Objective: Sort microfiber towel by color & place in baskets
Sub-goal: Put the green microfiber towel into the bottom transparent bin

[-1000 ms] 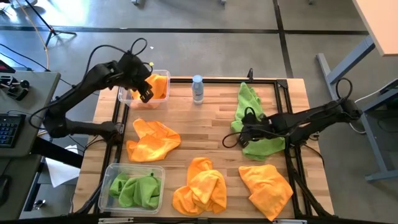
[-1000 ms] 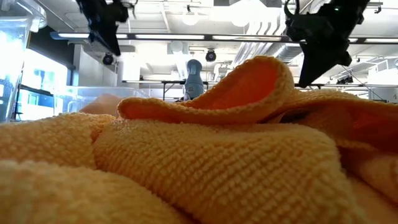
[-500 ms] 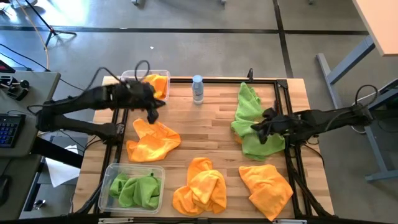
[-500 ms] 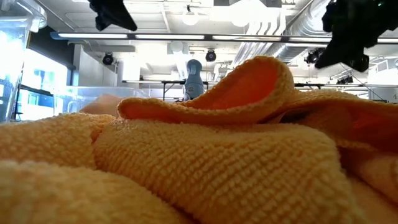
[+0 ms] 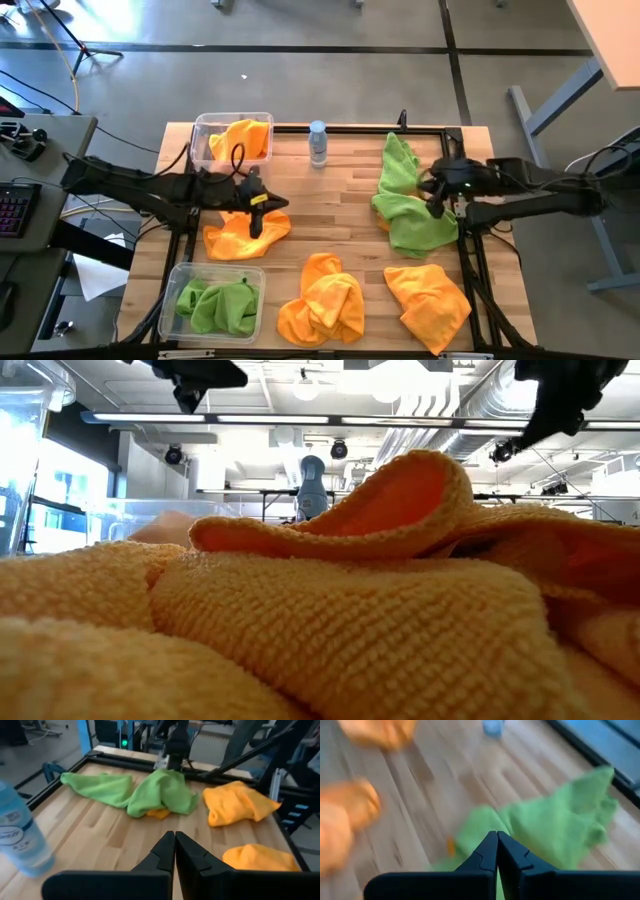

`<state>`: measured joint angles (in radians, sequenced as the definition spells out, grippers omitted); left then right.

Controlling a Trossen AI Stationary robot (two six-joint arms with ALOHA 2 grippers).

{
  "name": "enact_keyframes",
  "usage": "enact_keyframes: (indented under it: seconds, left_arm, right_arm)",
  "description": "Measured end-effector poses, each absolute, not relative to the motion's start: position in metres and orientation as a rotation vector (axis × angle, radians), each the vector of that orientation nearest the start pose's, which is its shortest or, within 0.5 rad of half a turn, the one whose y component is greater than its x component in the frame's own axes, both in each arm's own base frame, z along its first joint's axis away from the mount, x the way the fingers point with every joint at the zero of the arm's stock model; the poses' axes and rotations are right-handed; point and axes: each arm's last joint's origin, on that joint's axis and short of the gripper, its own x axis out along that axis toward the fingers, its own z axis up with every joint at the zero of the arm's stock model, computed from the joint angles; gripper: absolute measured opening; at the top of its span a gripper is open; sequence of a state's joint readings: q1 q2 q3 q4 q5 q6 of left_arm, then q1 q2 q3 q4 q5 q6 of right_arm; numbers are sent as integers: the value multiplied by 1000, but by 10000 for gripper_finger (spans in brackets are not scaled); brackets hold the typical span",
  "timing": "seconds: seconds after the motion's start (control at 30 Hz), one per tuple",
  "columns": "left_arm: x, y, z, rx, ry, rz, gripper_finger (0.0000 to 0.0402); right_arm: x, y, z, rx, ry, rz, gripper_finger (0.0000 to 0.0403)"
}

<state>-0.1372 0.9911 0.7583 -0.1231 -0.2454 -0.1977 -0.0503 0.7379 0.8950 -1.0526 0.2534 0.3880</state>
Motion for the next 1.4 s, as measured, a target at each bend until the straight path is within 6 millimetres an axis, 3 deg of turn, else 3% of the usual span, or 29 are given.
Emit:
enact_keyframes:
  seconds: [0.17,0.43,0.67,0.97,1.1,1.4]
  left_arm:
    - [221,-25,293,-163,305,135,0]
    - [234,-27,284,-164,320,138,0]
    - [244,-29,272,-154,367,144,0]
    - [245,-29,271,-152,374,144,0]
    - [245,-29,271,-152,375,143,0]
    - [245,-30,271,-95,383,98,0]
  right_arm:
    - [131,-21,290,209,1094,-395,0]
    - [153,-23,260,171,1348,-281,0]
    - [164,-24,250,162,1408,-225,20]
    - [171,-25,249,189,1363,-264,146]
    - [174,-25,247,237,1370,-303,182]
    - [192,-23,225,238,1495,-319,178]
